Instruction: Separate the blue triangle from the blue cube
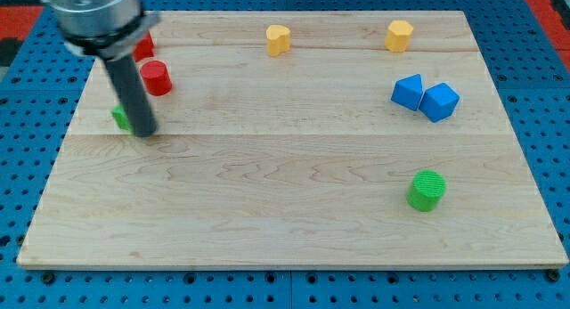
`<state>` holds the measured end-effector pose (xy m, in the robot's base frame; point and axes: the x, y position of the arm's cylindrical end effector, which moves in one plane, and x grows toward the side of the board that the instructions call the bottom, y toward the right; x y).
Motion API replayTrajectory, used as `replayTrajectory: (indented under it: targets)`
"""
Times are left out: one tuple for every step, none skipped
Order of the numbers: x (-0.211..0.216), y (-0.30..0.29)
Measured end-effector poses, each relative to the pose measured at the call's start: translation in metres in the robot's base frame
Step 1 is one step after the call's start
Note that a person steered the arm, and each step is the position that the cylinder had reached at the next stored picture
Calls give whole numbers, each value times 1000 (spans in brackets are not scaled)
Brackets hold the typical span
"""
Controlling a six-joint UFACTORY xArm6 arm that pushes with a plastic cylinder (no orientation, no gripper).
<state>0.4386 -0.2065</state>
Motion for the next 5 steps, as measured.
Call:
replayTrajectory:
  targets:
    - [20, 2]
    - [56, 38]
    - [94, -74]
    - [82, -98]
    - [53, -85]
